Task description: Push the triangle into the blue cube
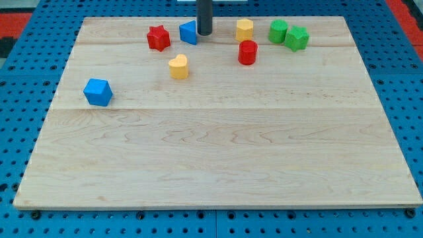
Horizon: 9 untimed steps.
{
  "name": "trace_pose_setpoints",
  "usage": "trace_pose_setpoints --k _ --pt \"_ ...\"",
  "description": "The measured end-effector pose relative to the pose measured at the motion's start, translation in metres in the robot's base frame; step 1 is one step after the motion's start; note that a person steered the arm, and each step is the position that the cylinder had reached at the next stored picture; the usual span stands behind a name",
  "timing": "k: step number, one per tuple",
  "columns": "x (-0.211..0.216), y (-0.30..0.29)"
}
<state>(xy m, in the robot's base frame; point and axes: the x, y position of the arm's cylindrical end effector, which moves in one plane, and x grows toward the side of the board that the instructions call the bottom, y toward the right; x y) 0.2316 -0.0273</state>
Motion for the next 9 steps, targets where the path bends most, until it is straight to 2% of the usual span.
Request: trace_pose_setpoints --k 2,3,5,6,7,8,9 --pt "-0.022 -0.022" --pt "-0.005 -0.034" --pt "0.073 -0.048" --pt "0.096 -0.079" --pt "0.104 -0.177" --pt "0.103 -0.180" --pt "0.067 -0.236"
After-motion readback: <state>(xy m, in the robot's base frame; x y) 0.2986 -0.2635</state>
